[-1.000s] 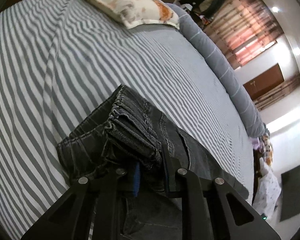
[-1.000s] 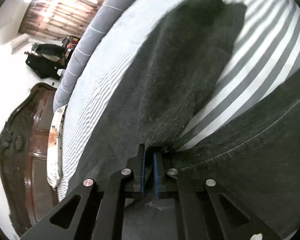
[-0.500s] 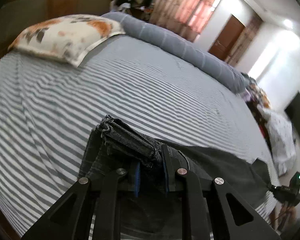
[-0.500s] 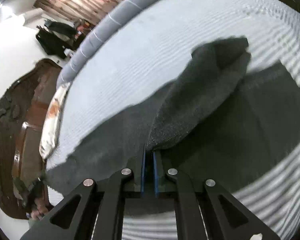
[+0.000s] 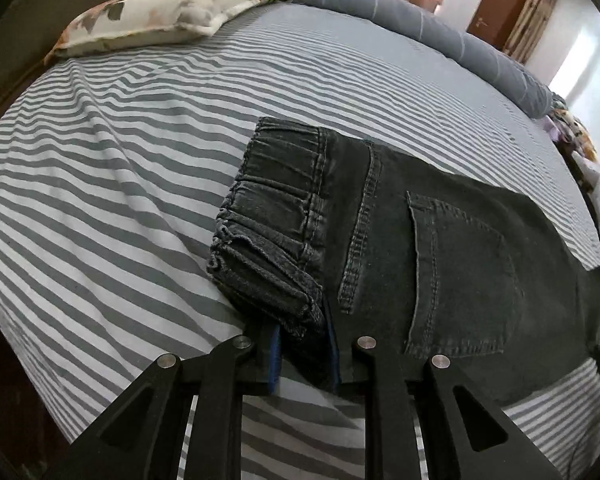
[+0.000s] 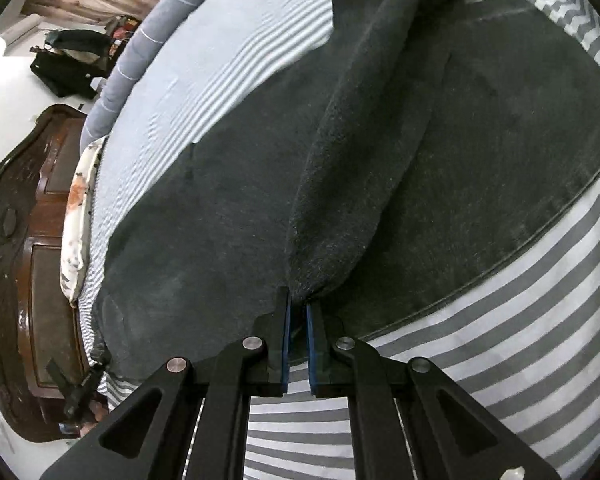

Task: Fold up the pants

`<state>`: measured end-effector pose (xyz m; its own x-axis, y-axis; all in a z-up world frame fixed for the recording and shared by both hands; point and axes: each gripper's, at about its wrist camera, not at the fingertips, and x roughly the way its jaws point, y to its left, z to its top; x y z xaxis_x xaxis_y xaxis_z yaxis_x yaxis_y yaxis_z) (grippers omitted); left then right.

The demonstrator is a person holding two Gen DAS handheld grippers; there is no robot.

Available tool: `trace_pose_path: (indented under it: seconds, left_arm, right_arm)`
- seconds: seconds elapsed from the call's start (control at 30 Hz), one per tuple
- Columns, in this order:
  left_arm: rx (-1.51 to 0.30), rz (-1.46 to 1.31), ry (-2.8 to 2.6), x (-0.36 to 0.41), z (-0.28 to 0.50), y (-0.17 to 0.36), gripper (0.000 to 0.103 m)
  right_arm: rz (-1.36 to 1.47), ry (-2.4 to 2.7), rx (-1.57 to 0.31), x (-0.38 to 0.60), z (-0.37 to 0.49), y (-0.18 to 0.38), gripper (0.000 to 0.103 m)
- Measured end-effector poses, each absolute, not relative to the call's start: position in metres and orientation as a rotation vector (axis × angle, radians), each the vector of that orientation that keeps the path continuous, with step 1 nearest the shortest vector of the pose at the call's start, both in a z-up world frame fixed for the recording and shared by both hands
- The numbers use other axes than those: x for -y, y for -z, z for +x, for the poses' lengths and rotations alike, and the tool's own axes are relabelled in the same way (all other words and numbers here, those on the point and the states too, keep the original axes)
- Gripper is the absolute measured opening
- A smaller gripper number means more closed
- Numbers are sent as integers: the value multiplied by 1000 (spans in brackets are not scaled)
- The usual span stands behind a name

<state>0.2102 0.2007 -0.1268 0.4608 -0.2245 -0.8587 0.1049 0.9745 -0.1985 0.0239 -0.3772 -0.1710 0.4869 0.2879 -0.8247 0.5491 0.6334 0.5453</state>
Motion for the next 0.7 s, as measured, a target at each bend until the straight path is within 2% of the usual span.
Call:
trace_pose_path:
  seconds: [0.13,0.23,0.3,0.37,0.53,0.7]
  left_arm:
    - [-1081,-97,172,-195,207,120,25]
    - [-1082,-95,167,-194,199,110,32]
    - [-1073,-86,161,-193,191,102,40]
    - [-1046,-76,153,-192,180,91,43]
    - [-962,-23,156,-170,155,62,44]
    - [-879,92,304,-103,126,36,48]
  right_arm:
    - [970,166,-1067,383,23,177,15]
    - [1009,144,-1027,390,18,179,20]
    - [1054,139,-989,401,12,182,23]
    - [1102,138,-957,410,7,185,29]
    - [1243,147,-880,438,-3,198,30]
    - [1309,197,-836,466,-4,204,30]
